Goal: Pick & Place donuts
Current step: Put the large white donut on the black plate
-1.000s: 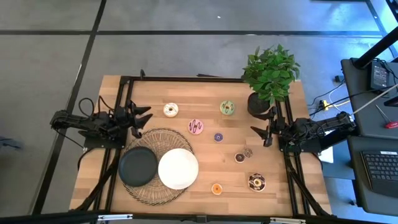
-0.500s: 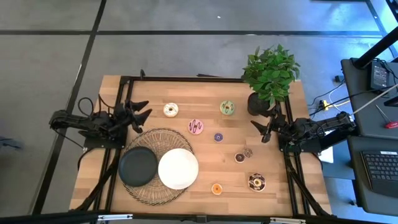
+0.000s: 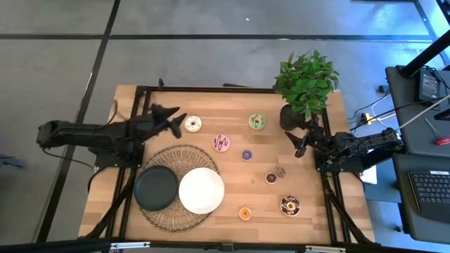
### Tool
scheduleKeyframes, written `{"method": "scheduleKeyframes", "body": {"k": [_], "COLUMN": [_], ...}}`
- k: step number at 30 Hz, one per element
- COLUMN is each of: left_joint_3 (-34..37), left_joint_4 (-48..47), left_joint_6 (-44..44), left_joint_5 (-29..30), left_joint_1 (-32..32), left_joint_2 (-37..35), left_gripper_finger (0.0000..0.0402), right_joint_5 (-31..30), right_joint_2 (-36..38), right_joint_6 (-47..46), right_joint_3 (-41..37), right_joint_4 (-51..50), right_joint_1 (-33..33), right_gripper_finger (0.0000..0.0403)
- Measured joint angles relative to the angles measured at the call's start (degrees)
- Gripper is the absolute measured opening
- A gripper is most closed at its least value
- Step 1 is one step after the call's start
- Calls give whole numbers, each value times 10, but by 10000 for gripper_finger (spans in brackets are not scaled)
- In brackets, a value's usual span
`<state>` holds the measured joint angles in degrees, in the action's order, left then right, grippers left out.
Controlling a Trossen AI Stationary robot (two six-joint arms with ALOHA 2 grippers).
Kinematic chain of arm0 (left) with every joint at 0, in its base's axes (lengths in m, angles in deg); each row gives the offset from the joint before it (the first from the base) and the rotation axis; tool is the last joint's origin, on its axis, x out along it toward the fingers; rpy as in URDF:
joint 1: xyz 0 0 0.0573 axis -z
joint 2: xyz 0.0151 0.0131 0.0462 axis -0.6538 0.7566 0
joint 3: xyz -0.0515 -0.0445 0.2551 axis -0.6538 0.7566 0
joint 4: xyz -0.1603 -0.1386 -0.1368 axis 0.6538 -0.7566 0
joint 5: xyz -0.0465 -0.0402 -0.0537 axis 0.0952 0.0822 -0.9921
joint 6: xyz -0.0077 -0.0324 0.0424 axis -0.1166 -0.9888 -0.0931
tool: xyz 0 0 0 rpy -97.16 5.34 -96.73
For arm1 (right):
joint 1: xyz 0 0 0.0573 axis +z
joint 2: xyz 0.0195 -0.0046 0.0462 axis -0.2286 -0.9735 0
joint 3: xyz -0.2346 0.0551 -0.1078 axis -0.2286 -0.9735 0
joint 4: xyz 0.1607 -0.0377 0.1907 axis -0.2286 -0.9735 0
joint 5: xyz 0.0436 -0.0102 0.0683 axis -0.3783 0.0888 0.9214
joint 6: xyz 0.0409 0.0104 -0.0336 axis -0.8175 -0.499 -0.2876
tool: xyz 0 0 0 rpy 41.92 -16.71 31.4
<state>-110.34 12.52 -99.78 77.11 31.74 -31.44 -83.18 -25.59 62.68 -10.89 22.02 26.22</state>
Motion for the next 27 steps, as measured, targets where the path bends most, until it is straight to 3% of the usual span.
{"method": "scheduleKeyframes", "body": {"k": [6, 13, 18, 27], "left_joint_3": [-122, -226, -262, -266], "left_joint_4": [-118, -254, -301, -347], "left_joint_6": [-10, -10, -10, -46], "left_joint_5": [-84, -119, -151, -196], "left_joint_1": [-83, -143, -163, -182], "left_joint_2": [189, 357, 415, 459], "left_gripper_finger": [213, 213, 213, 213], "right_joint_5": [0, 0, 0, 0], "right_joint_2": [0, 0, 0, 0], "right_joint_6": [0, 0, 3, 7], "right_joint_3": [0, 0, 0, 0], "right_joint_4": [-2, -12, -13, -16], "right_joint_1": [-1, -1, -1, -1], "right_gripper_finger": [273, 273, 273, 273]}}
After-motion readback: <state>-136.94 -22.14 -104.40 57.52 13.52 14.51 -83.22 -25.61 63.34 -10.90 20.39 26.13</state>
